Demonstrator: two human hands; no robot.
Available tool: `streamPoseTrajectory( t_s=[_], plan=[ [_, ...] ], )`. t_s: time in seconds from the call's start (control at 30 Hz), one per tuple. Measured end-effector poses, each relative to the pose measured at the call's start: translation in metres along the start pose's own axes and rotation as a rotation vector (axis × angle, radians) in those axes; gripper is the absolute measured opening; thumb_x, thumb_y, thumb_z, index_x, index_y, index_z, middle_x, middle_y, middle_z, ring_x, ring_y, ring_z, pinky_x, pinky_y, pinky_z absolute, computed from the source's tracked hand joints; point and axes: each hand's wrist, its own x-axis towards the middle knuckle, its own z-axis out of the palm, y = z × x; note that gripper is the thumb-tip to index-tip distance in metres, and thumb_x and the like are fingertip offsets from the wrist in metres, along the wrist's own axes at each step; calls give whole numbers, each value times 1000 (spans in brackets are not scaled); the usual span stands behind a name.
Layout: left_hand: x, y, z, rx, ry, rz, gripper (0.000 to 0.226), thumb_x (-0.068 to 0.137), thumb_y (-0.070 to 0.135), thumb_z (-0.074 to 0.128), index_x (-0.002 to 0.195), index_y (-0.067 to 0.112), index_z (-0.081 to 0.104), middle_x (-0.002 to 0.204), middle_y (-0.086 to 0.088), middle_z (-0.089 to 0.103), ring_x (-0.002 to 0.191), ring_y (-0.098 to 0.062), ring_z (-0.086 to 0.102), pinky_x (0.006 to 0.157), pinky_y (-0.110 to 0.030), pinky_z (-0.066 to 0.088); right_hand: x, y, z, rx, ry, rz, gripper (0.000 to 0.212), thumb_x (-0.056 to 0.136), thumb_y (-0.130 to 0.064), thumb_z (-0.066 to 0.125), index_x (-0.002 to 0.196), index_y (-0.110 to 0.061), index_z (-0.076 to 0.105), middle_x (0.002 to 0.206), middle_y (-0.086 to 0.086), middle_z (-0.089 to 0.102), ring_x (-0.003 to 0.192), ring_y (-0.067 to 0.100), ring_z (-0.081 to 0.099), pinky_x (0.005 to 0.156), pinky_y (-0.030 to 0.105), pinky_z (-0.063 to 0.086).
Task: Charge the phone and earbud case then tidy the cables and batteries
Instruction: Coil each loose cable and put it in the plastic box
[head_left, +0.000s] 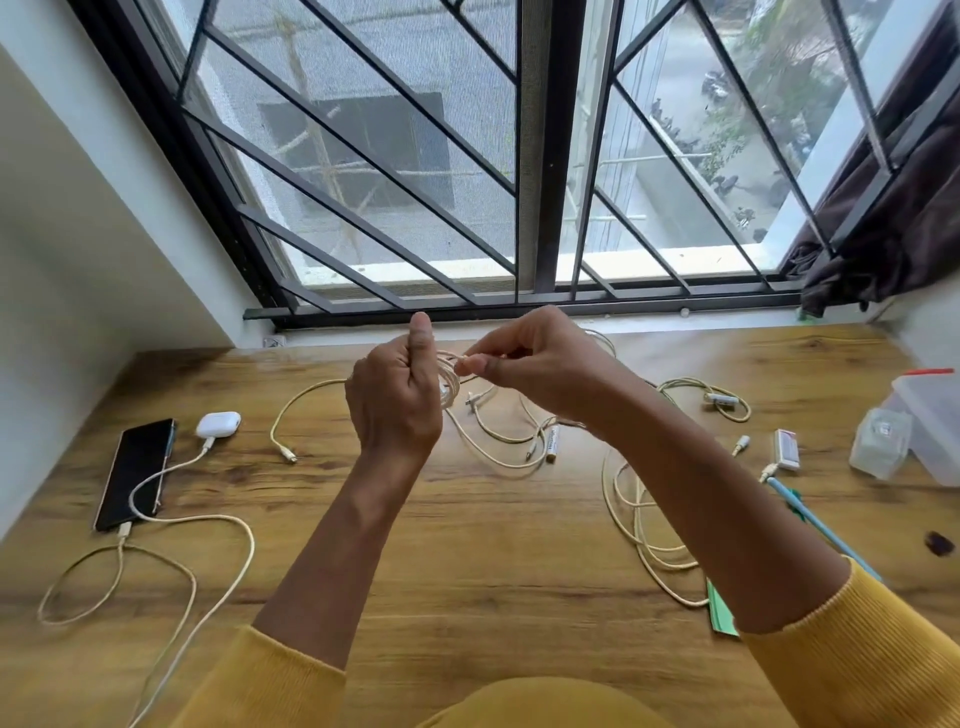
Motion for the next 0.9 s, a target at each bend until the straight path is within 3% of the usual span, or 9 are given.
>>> streamPoseTrajectory(
  t_s=[0.07,0.17,0.3,0.4,0.53,0.63,0.73,0.83,0.9],
  plan=[
    [-2,2,3,8,42,-5,67,112,46,35,53,15,38,45,5,43,45,-19,45,54,-38,34,-4,-5,4,34,-63,41,11,96,-12,75,100,-5,83,70,14,66,61,16,50,53,27,40],
    [-1,8,6,-95,59,-65,66,113,45,35,53,19,42,47,6,49,46,-14,50,55,-35,33,-8,-8,15,112,-53,39,9,91,4,73,96,2,80,73,16,73,66,18,65,53,29,51],
    [3,15,8,-257,-7,-89,71,109,60,31,60,14,53,53,-1,59,53,-26,61,53,-44,48,-11,-7,20,221,11,7,18,92,8,61,92,5,79,81,25,75,68,22,70,59,31,60],
    [8,16,8,-235,19,-78,72,108,60,30,66,10,60,60,-1,65,60,-24,64,62,-49,52,-15,-7,16,357,36,7,27,96,7,50,98,7,77,87,26,77,73,26,72,67,36,62],
    [10,16,7,-221,28,-86,69,109,58,32,63,14,58,58,2,63,58,-19,61,60,-46,49,-17,-3,12,369,6,-83,19,101,6,59,110,6,75,96,29,76,80,29,72,77,42,62],
    [7,23,8,-279,15,-111,64,113,48,38,53,27,47,49,12,55,46,-6,49,55,-35,39,-16,0,11,196,29,-201,14,94,-1,75,107,-3,80,93,27,74,77,17,62,72,33,53],
    [5,27,7,-354,-38,-118,64,110,54,36,57,20,47,48,6,52,47,-16,49,52,-43,43,-15,-1,8,76,77,-219,12,88,-15,85,99,-15,82,90,10,76,76,7,60,71,26,51],
    [3,32,7,-476,-99,-181,62,113,49,37,57,22,43,48,9,44,48,-12,42,55,-38,37,-12,1,9,-4,157,-192,15,83,-27,90,93,-33,80,104,-4,67,95,6,62,75,28,53],
    [0,38,7,-541,-122,-205,61,115,43,37,59,20,44,50,10,44,49,-10,44,54,-33,38,-10,1,13,9,186,-188,19,83,-27,90,90,-37,76,112,-2,62,106,10,64,81,30,59]
  ],
)
